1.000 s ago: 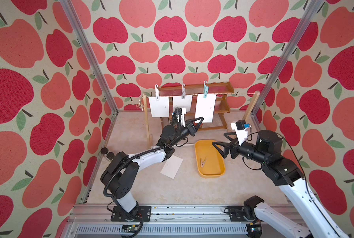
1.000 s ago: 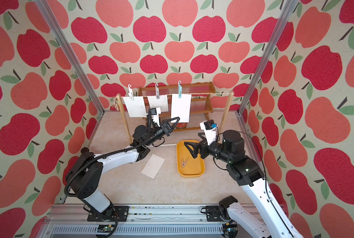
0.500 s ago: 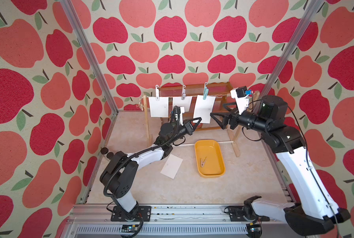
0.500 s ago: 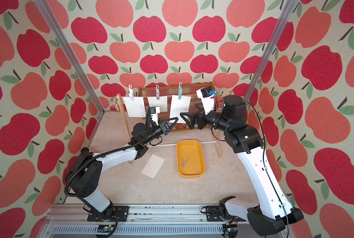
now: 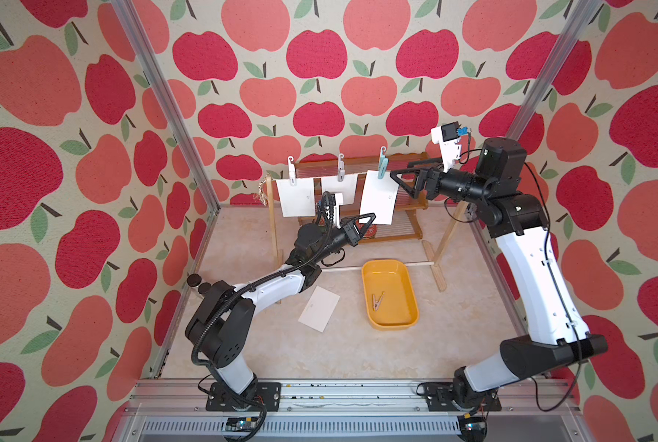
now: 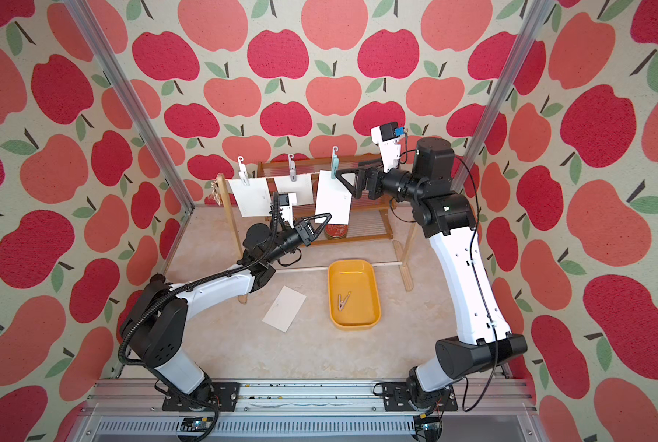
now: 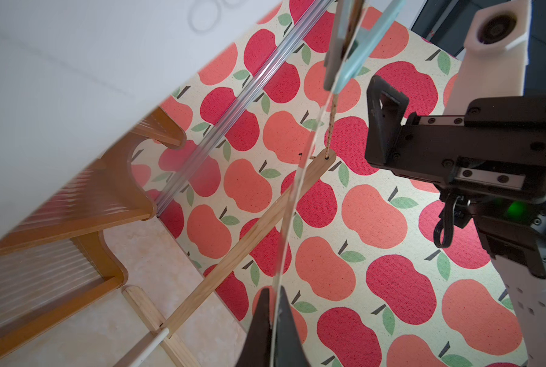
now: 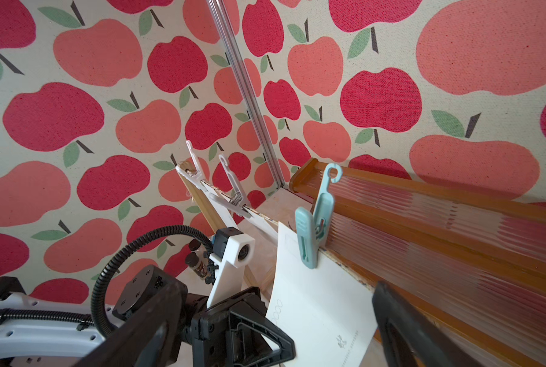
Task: Remove the postcards from the strings
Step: Remove the clamp from the clothesline.
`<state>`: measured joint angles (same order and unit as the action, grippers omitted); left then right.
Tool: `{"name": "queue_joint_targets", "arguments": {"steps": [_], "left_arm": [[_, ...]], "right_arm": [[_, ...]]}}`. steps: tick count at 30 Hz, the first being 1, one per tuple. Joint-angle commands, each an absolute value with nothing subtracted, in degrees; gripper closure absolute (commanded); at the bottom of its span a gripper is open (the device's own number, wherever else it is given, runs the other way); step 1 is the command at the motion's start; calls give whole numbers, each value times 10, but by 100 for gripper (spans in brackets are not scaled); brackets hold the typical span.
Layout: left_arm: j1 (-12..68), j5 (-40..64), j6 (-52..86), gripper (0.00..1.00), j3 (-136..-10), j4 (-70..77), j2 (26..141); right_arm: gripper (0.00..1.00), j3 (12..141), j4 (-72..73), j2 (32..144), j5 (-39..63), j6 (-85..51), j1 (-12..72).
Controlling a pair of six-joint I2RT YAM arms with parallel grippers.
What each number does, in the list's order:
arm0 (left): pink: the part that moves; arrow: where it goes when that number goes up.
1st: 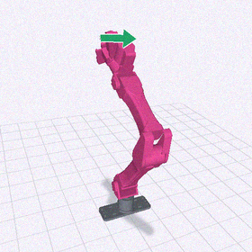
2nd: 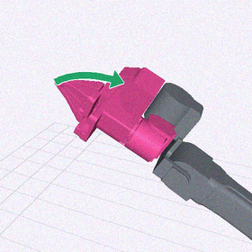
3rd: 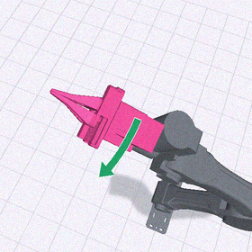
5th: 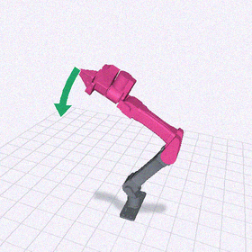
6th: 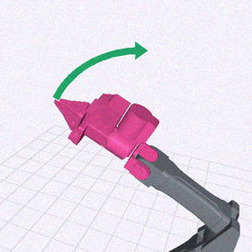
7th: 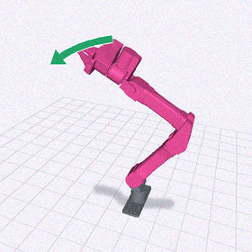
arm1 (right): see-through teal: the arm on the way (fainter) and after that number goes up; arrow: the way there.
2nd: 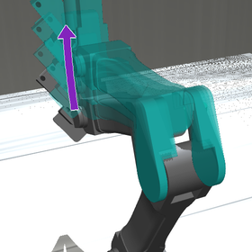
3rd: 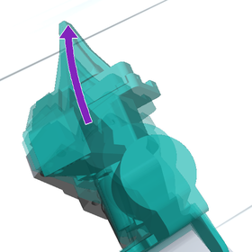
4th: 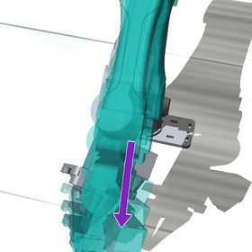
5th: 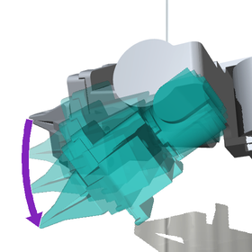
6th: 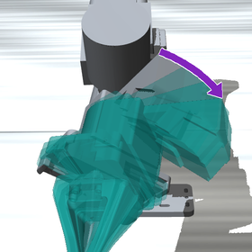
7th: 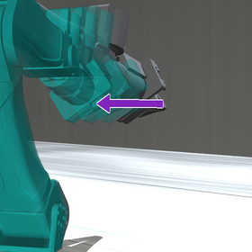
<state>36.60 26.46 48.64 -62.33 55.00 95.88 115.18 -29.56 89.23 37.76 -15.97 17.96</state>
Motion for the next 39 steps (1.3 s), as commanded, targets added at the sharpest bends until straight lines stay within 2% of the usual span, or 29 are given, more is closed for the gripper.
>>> {"name": "queue_joint_targets", "arguments": {"steps": [1, 13, 24, 39], "left_arm": [[360, 274, 498, 100, -640, 550, 941], [359, 279, 501, 100, -639, 550, 941], [357, 277, 499, 100, -624, 550, 940], [353, 286, 510, 100, -628, 555, 943]], "right_arm": [[4, 1185, -254, 923, 431, -210, 172], [7, 1294, -234, 1042, 483, -256, 172], [5, 1374, -276, 1101, 459, -259, 183], [21, 1384, -272, 1116, 596, -241, 186]]}}
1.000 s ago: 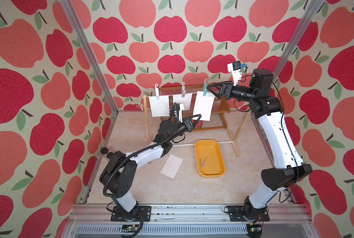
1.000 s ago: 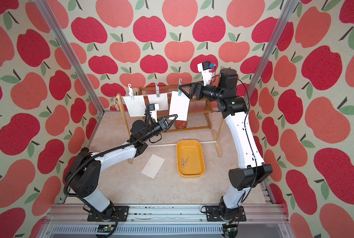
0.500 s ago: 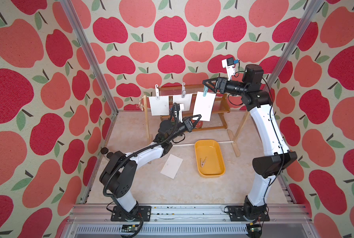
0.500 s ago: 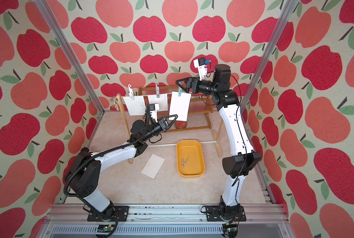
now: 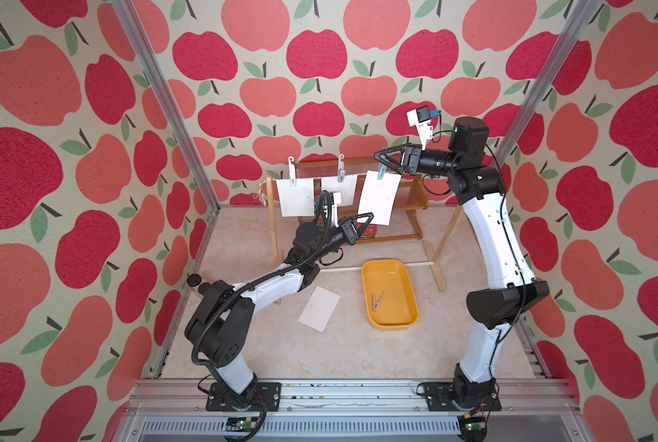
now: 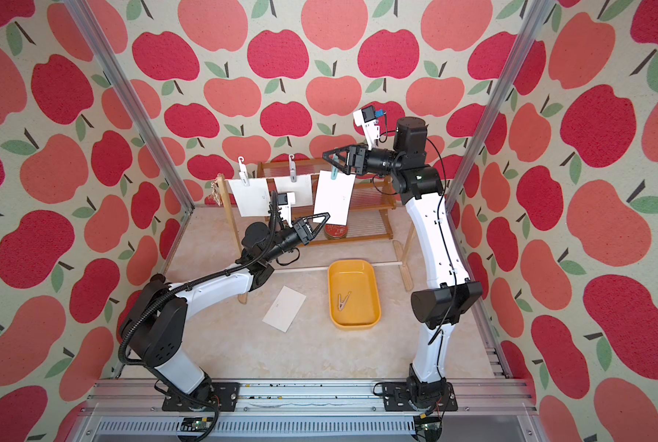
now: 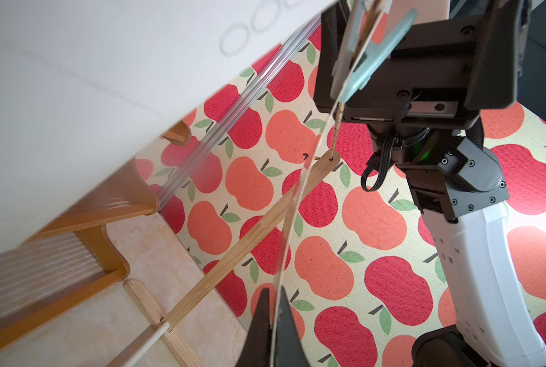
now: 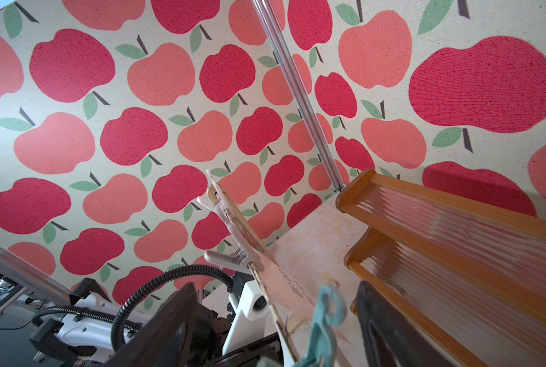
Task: Remove the postcards from the strings
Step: Remove the clamp from the clothesline.
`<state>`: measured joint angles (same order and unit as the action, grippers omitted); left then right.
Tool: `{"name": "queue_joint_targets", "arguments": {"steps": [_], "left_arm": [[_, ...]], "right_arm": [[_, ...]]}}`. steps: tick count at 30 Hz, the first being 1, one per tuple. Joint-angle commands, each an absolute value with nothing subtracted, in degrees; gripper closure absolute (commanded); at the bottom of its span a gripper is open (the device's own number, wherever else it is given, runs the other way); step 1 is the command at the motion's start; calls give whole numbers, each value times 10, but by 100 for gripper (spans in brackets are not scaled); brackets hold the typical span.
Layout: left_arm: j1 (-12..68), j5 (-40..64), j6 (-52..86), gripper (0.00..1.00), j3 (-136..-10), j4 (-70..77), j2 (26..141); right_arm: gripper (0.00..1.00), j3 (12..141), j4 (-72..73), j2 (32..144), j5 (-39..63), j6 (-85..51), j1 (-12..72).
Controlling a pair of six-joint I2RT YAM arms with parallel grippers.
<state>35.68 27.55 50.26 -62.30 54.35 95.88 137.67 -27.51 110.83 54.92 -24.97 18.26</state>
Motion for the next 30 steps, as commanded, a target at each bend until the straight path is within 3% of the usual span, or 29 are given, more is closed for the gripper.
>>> {"name": "queue_joint_targets", "arguments": {"steps": [1, 30], "left_arm": [[354, 287, 511, 100, -628, 555, 944], [346, 338, 588, 100, -643, 617, 972]], "right_arm": [[21, 1383, -271, 1116, 600, -241, 186], [50, 1340, -224, 1092, 614, -228, 189]]}}
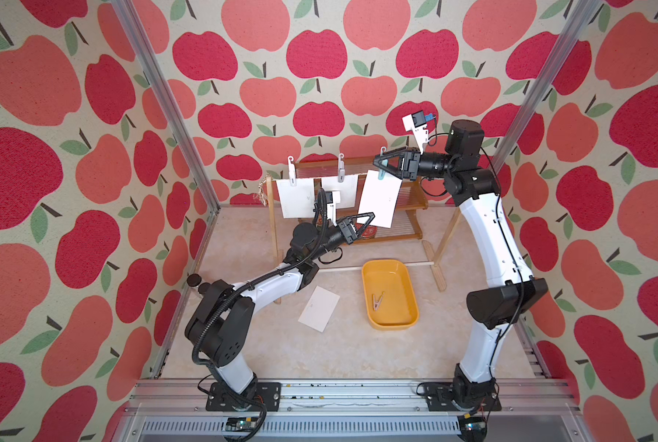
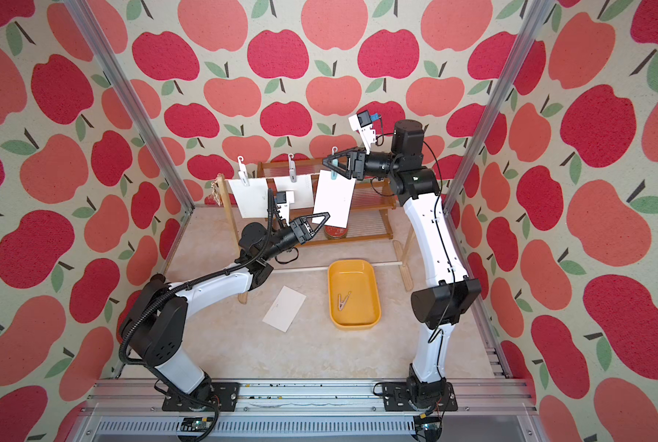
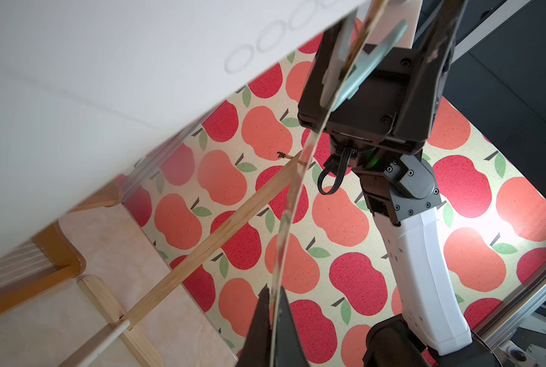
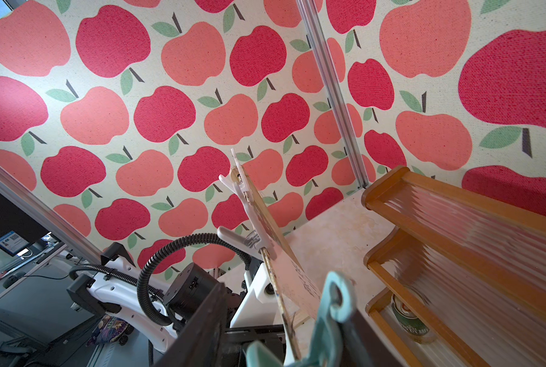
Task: Remove the postcards from the strings
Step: Remove the clamp from the clothesline.
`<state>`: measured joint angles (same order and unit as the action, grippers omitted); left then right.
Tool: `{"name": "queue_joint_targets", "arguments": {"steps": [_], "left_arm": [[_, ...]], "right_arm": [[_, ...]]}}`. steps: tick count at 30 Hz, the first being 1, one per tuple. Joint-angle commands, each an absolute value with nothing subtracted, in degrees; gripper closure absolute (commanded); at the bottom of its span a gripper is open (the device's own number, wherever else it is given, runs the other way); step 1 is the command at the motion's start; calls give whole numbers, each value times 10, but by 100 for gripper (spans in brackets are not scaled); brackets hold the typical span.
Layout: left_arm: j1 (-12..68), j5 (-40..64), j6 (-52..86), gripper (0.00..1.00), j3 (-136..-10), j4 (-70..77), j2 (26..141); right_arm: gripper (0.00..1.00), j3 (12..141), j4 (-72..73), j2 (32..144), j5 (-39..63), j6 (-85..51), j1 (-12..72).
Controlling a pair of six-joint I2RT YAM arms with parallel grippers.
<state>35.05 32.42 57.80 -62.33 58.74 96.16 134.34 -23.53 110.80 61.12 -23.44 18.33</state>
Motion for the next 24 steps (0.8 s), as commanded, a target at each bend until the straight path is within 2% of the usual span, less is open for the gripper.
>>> {"name": "queue_joint_targets", "arguments": {"steps": [1, 14, 16, 24], "left_arm": [[346, 338, 589, 100, -642, 617, 972], [343, 342, 600, 100, -644, 607, 976], [343, 341, 601, 100, -645, 606, 976], [344, 340, 601, 100, -640, 600, 978]], "right_arm": [[50, 1340, -223, 1091, 614, -228, 189], [60, 1341, -221, 1090, 606, -228, 192], [66, 1343, -222, 1090, 606, -227, 192], [67, 1346, -227, 1085, 590, -222, 192]]}}
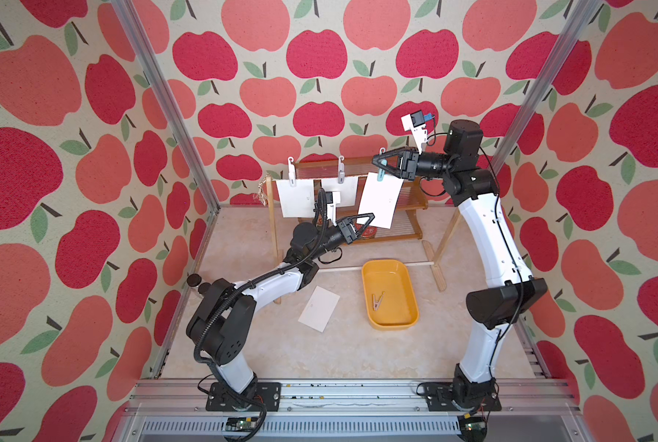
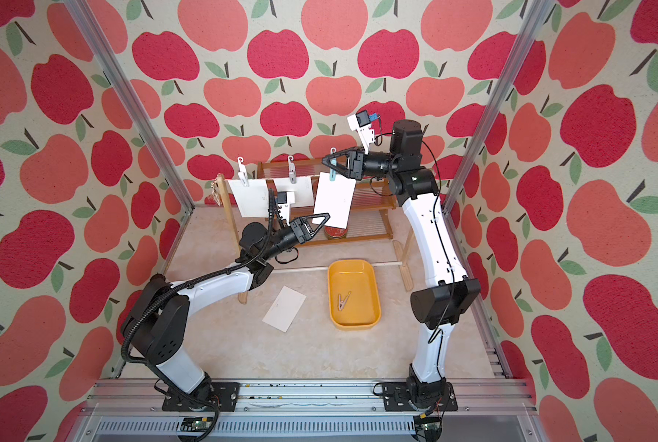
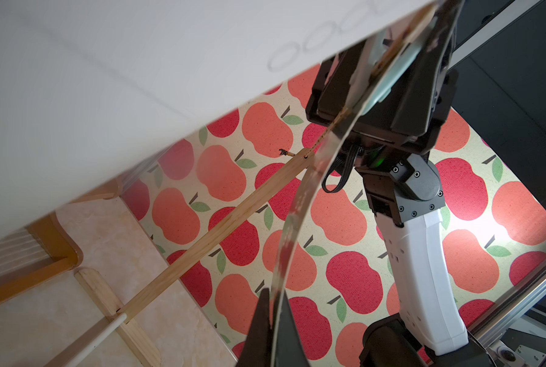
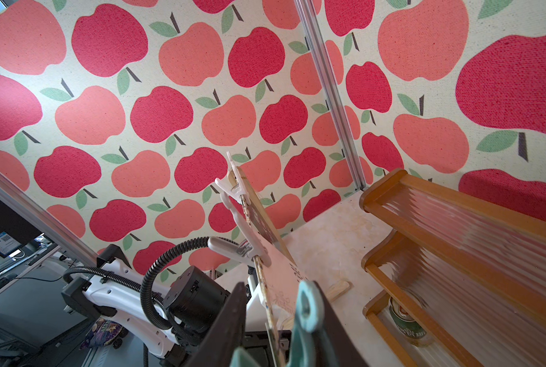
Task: Remove the postcards from the strings
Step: Remove the clamp from the clothesline.
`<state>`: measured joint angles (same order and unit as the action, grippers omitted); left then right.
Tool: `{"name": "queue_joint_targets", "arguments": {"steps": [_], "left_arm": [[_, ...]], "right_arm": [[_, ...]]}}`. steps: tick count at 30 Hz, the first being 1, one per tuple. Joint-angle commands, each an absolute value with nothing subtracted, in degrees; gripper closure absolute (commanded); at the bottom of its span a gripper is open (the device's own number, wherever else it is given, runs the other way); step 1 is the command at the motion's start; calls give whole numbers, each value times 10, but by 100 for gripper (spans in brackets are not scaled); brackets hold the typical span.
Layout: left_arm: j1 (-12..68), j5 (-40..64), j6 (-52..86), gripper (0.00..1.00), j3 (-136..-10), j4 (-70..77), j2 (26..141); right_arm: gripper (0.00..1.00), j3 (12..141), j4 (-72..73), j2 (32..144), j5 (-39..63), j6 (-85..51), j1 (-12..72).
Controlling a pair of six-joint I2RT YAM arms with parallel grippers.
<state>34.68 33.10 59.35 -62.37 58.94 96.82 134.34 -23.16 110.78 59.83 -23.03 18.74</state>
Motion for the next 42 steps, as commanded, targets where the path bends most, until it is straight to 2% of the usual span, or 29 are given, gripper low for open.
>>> {"name": "queue_joint_targets", "arguments": {"steps": [1, 42], "left_arm": [[345, 340, 601, 100, -639, 601, 978], [386, 303, 573, 100, -507, 608, 923]], "right_arm": [[67, 1349, -229, 1085, 588, -221, 192], [71, 1341, -246, 1049, 484, -199, 186]]}}
